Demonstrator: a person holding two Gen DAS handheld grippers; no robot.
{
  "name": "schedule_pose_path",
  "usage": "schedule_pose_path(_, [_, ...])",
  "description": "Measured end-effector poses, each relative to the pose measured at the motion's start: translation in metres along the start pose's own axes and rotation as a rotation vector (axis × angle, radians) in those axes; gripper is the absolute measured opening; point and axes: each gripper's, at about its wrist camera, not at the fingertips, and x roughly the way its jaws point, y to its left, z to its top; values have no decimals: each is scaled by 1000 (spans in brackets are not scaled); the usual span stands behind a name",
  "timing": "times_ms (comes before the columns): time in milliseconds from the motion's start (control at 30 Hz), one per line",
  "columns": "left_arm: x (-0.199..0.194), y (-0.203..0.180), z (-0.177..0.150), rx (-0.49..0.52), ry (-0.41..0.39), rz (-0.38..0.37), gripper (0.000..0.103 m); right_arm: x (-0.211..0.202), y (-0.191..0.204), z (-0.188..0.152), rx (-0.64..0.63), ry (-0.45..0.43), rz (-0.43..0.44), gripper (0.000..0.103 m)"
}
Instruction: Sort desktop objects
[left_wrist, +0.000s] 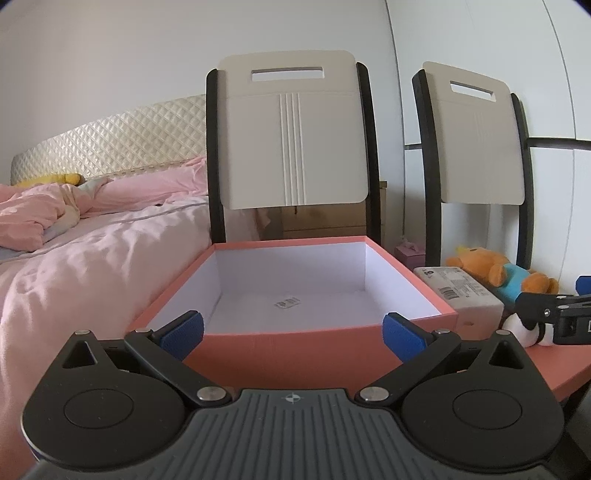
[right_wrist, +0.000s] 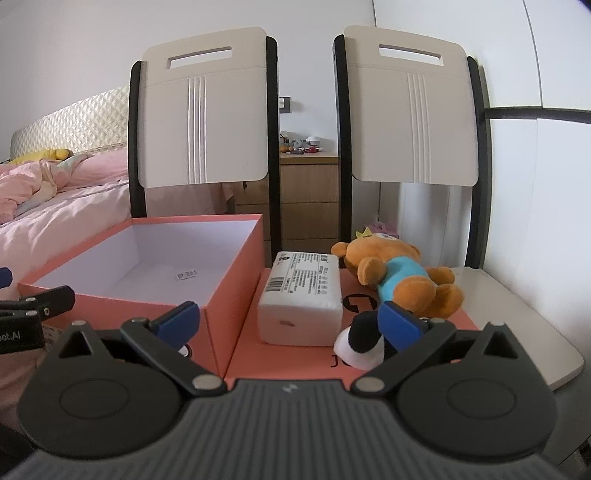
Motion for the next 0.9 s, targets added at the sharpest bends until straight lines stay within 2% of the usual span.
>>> schedule_pose_path(133, [-1, 0, 1, -1, -8, 12, 103, -1, -2, 1, -1, -3, 0, 103])
schedule_pose_path(233, [2, -1, 2, 3, 0, 19, 103, -3, 15, 0, -41, -14, -26, 103])
schedule_pose_path(300, [1, -1, 1, 7, -3, 17, 103, -6, -1, 0, -12, -19, -5, 103])
schedule_pose_path(900, [2, 1, 1, -3, -7, 25, 103, -7, -3, -4, 1, -37, -10, 103])
